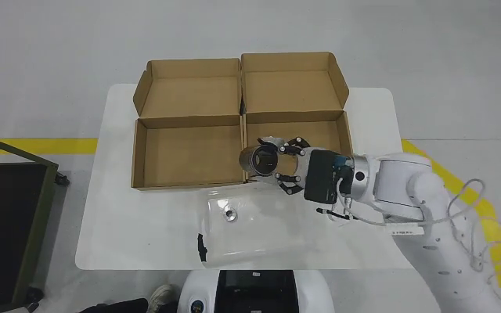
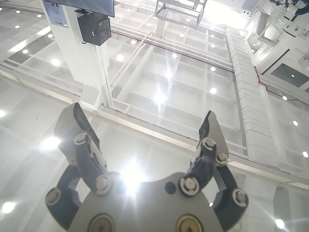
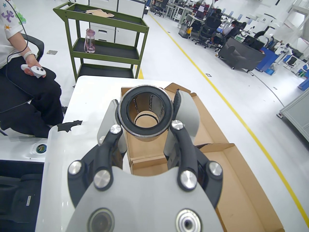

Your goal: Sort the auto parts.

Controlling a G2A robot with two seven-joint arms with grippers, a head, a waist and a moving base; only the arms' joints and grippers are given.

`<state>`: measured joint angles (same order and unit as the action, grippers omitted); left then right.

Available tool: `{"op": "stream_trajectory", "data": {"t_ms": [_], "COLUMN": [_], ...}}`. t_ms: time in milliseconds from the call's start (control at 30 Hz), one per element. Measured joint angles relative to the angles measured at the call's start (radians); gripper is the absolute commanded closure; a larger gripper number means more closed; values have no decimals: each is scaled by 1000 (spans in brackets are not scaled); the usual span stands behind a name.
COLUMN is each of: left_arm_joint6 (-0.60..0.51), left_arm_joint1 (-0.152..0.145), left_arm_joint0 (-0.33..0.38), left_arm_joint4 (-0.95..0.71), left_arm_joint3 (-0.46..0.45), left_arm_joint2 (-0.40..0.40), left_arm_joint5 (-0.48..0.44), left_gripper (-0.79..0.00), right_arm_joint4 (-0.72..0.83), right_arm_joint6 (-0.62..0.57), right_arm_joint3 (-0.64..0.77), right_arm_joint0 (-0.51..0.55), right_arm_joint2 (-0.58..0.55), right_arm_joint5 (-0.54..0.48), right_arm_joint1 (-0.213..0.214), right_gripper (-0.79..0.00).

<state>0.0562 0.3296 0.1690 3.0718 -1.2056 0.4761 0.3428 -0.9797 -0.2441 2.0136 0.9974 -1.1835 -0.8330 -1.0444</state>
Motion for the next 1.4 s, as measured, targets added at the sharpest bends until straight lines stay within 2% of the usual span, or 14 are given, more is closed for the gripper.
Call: {"op": "stream_trajectory", "data": {"t_ms": [667, 1033, 1400], "left_arm_joint6": [0, 0, 0], "left_arm_joint1": [0, 0, 0], "left_arm_joint0": [0, 0, 0], "left_arm_joint4": [0, 0, 0], "left_arm_joint3": [0, 0, 0], "left_arm_joint2": [0, 0, 0], "left_arm_joint5": [0, 0, 0], "left_gripper": [-785, -785, -785], "right_arm_joint4": [2, -35, -73], "right_arm_joint6": [85, 111, 80], "right_arm_joint3": [8, -107, -216], "right_arm_joint0": [23, -19, -90], "right_arm_joint2": [-81, 44, 160], "right_arm_joint5": [-3, 17, 38], "right_arm_joint1": [8, -13, -38], "right_gripper": [0, 0, 0]}}
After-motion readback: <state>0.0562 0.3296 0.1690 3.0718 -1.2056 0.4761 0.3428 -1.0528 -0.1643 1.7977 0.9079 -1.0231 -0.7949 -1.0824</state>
